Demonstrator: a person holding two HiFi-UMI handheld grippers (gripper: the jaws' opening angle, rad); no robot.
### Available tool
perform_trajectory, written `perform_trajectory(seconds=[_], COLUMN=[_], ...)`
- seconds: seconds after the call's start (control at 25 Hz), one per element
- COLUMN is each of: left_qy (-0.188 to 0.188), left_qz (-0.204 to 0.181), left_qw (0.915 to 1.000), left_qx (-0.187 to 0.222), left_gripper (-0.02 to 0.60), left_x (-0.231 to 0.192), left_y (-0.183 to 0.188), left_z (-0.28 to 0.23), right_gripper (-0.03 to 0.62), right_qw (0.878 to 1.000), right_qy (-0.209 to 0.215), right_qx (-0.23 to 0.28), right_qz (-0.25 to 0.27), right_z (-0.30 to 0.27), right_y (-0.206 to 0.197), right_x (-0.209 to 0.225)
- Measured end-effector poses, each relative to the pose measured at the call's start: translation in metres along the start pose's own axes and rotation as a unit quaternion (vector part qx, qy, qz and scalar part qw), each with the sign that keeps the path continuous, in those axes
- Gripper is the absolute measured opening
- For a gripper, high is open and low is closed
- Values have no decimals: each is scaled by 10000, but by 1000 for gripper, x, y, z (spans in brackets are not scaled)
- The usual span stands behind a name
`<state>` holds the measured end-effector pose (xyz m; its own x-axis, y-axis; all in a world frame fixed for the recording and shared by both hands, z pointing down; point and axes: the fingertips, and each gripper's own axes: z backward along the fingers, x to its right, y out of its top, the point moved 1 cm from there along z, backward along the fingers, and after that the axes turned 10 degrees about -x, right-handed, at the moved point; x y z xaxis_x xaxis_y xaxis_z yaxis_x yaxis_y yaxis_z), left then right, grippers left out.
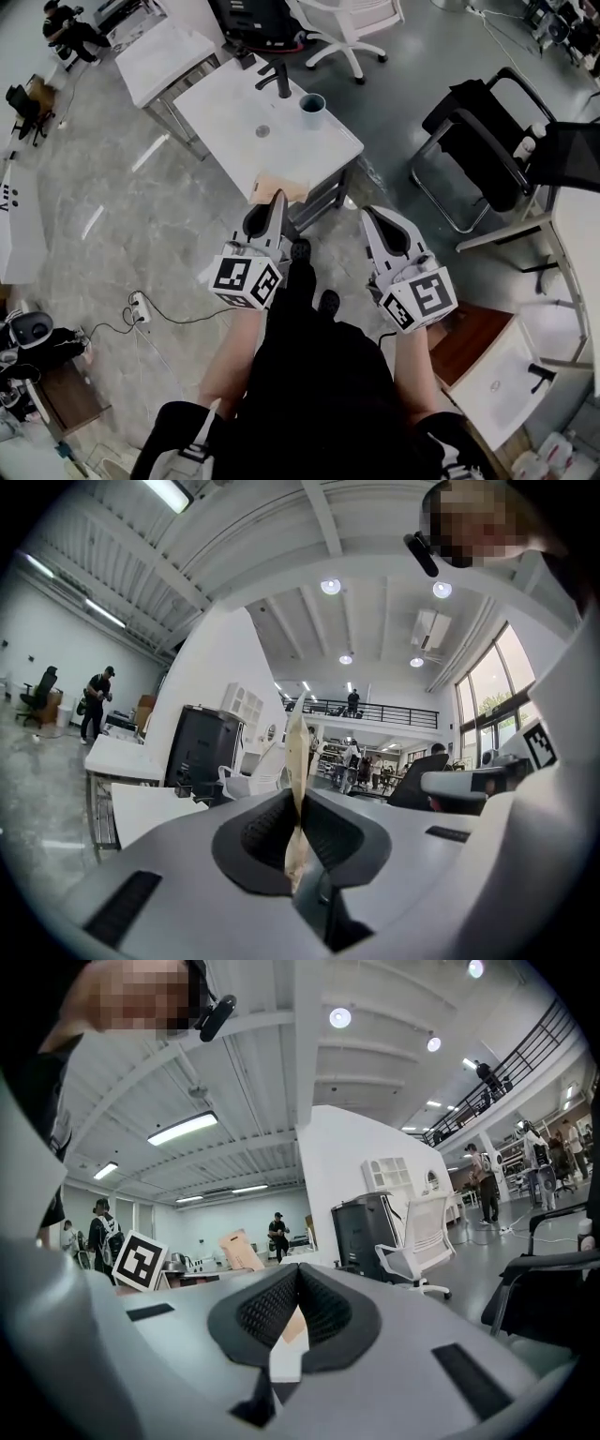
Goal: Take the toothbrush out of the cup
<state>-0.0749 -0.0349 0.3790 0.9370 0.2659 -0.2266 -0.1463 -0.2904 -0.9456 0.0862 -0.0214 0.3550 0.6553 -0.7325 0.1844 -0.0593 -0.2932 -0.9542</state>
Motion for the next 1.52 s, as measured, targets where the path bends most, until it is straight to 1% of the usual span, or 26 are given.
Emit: perform_trajectory(seconds=[0.44, 0.56, 0.88, 1.52], left_qy=[124, 105, 71, 119], left_qz=[212, 253, 371, 448], left_qw=[9990, 9988, 9977, 9968], left_qx=[366, 409, 561, 655], left_gripper=[38, 38, 38, 38], left_x=[5, 5, -6, -22], left_y=[20, 22, 31, 37], left_z=[47, 54, 78, 96], right_gripper=[29, 29, 29, 29], right_qw=[9992, 9988, 9985, 9982], right_qy=[234, 207, 141, 37], right_qx=[137, 93, 49, -22], right_qz=[300, 434, 533, 597], right_z=[4, 3, -2, -10], right_y=[14, 14, 12, 16], right_x=[-23, -29, -46, -52])
